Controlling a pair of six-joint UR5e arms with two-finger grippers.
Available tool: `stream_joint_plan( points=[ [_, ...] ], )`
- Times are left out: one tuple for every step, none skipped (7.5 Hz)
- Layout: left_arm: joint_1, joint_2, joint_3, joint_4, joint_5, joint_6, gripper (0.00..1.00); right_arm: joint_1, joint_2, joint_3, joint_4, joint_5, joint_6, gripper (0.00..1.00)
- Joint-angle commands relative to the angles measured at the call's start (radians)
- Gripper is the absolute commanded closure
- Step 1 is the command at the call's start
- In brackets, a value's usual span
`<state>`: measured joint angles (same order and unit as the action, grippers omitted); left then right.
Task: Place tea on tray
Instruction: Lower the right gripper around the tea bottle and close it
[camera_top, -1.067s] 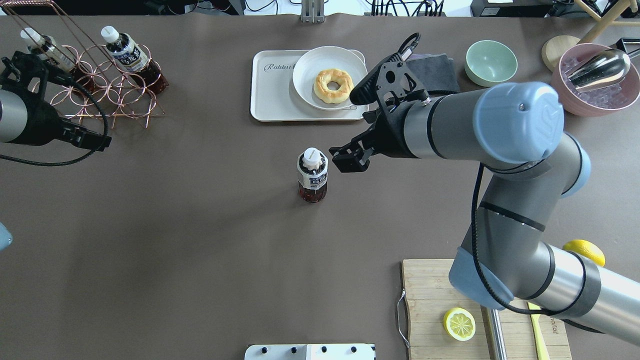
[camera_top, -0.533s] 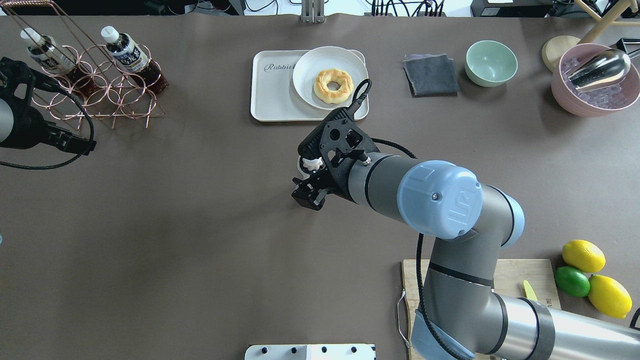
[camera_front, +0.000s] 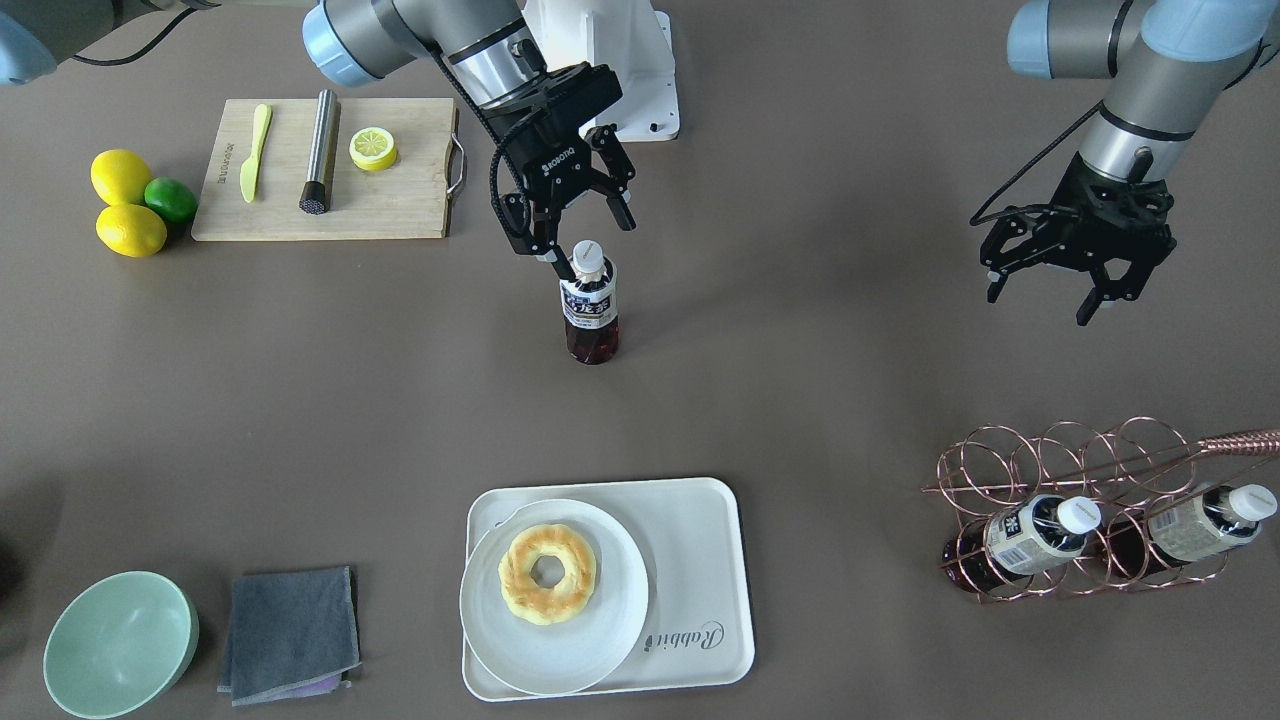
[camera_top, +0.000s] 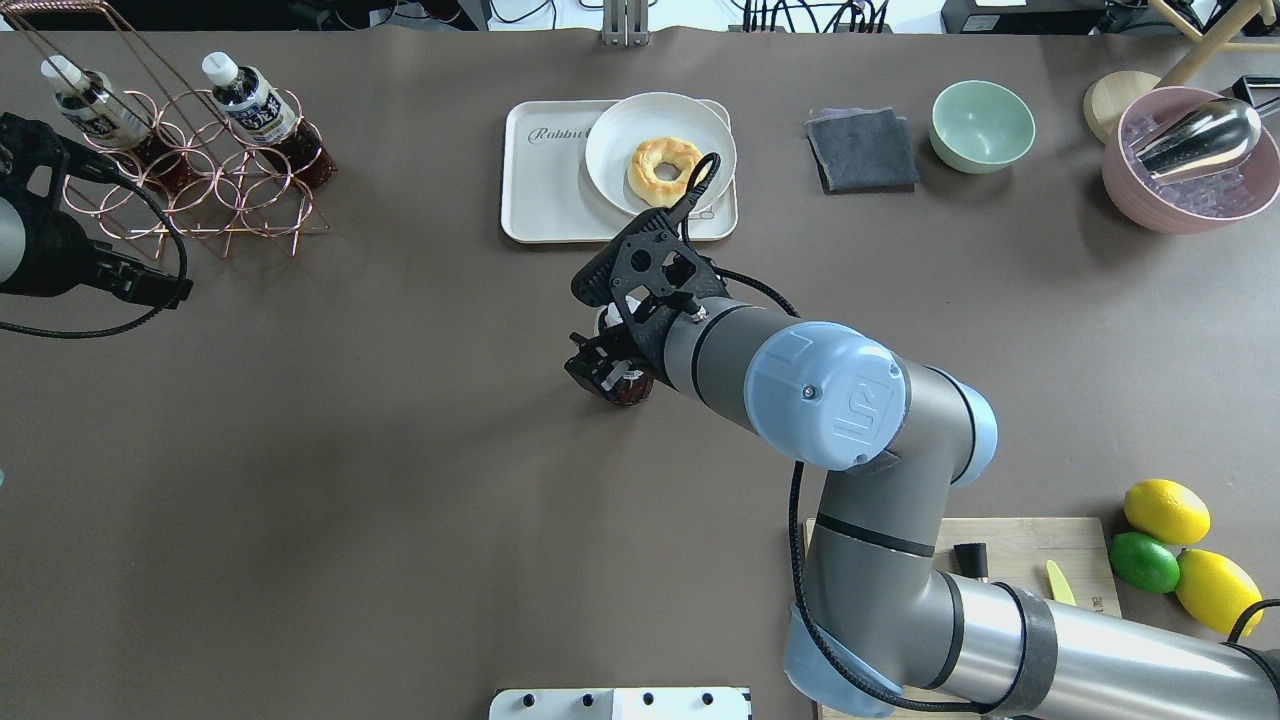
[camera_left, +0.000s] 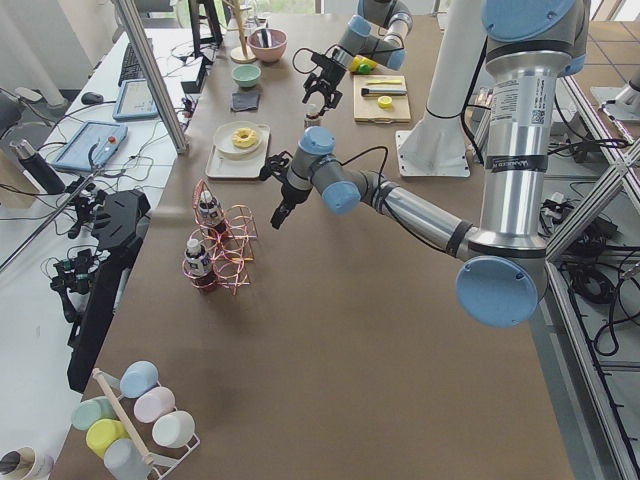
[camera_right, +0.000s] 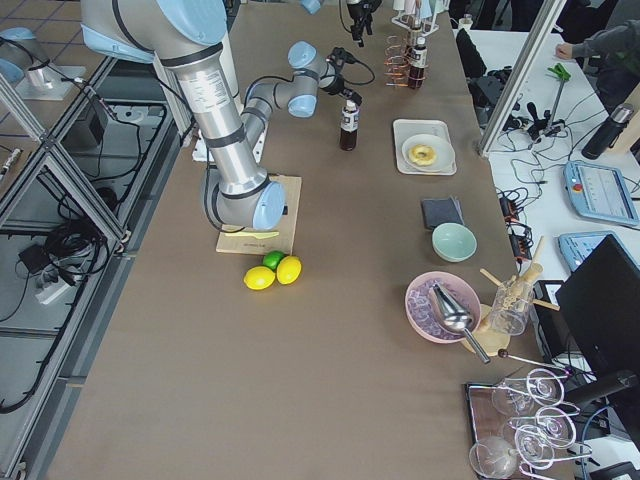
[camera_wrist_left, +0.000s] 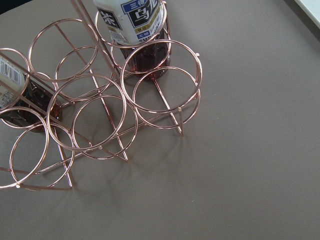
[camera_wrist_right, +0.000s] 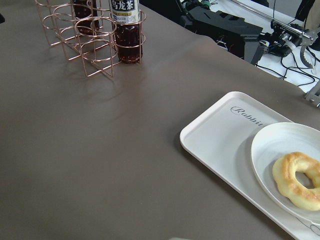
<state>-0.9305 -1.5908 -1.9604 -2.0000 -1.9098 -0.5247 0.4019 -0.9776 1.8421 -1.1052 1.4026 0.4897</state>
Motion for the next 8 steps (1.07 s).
stream_joint_plan(
  points=[
    [-0.001,0.000,0.000,0.000,0.000,0.000,0.01,0.005,-0.001,-0.012,0.008,-0.002,0.021,0.19],
    [-0.001,-0.001,0.000,0.000,0.000,0.000,0.01,0.005,-0.001,-0.023,0.010,0.001,0.054,0.20],
    [-0.001,-0.003,0.000,0.000,0.000,0.000,0.01,0.005,0.000,-0.023,0.010,0.006,0.082,0.22],
    [-0.001,-0.003,0.000,0.000,0.000,-0.001,0.01,0.005,0.000,-0.023,0.010,0.006,0.111,0.26],
    [-0.001,-0.005,0.000,0.000,0.000,-0.001,0.01,0.003,0.002,-0.023,0.011,0.009,0.168,0.29],
    [0.001,-0.006,0.000,0.000,0.000,-0.003,0.01,0.003,0.002,-0.021,0.011,0.018,0.200,0.41],
    [0.001,-0.008,0.000,0.000,0.000,-0.003,0.01,0.003,0.002,-0.020,0.011,0.019,0.204,0.65],
    [-0.001,-0.008,-0.002,0.000,0.000,-0.003,0.01,0.000,-0.009,-0.023,0.042,0.018,0.205,0.73]
  ],
)
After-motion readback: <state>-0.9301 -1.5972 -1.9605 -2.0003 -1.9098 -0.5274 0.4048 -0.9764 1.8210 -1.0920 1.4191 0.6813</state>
